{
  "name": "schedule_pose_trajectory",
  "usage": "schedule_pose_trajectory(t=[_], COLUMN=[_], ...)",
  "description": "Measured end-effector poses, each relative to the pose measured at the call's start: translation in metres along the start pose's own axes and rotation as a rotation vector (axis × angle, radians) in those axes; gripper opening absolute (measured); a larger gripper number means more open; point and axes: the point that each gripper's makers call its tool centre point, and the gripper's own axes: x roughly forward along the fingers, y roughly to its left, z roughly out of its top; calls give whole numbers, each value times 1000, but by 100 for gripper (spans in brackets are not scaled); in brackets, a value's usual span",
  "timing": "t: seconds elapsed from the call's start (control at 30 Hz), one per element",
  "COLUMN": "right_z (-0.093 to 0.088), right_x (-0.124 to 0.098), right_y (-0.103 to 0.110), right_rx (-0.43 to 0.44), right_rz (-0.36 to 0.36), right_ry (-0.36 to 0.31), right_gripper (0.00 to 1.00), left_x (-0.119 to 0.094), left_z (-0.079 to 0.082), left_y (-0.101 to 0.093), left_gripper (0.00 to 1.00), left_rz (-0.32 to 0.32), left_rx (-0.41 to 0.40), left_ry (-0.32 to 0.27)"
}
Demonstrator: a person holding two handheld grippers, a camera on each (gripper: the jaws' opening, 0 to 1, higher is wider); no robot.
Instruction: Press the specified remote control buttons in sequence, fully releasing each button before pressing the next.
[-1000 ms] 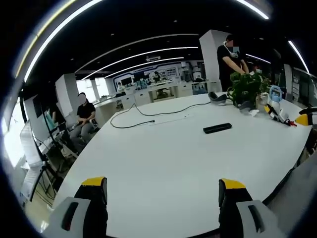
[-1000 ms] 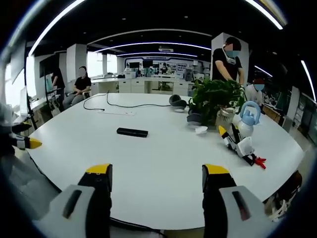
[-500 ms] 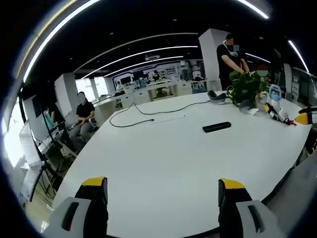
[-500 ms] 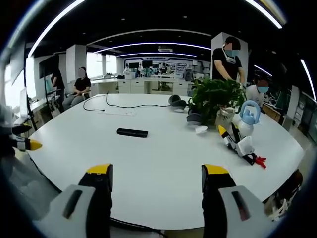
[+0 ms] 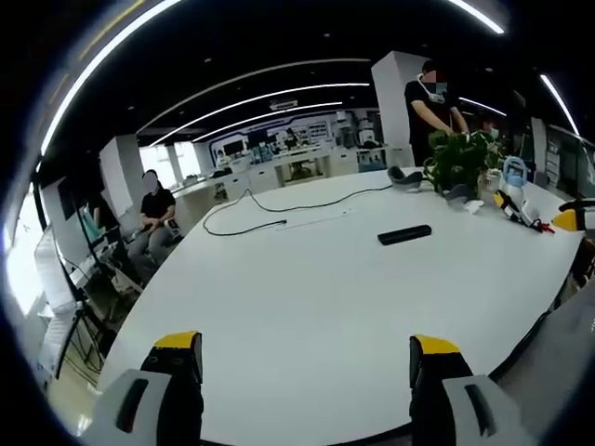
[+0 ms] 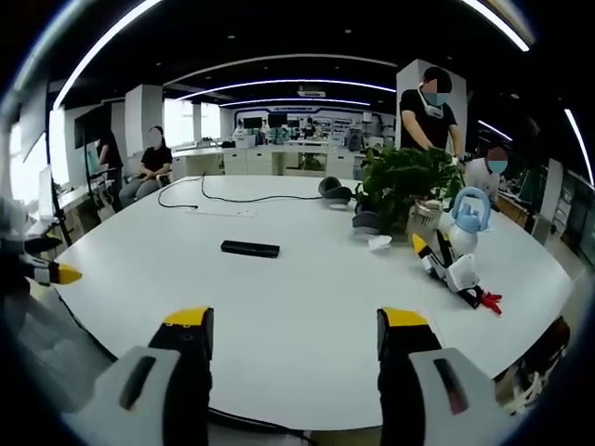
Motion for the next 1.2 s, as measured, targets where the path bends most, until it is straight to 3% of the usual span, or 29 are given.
schedule_pose_trajectory(t=[0.3,0.4,0.53,0.97,1.1,1.2], right_z=[1,1,3,1,1,-2], right_x=[0,0,-1,-1,-2,-1], right_y=[1,2,1,5,4,7], right_rx=[7,10,19,34,36,42], right_rz=[11,16,18,46,40,56], right_ry=[-10,-9,-18,-10,-13,4], right_gripper=[72,71,70,60,59,52], left_x=[-1,1,1,11,15,21], left_z=[4,5,7,7,23,35], left_y=[-4,-10,-12,-24,-25,-28], left_gripper=[91,91,89,88,85,85], left_rz=[-26,-68,-79,-160,-170,-183], left_rx=[-13,-25,27,116,234,272], left_ry=[-16,-16,-28,30,-13,-24])
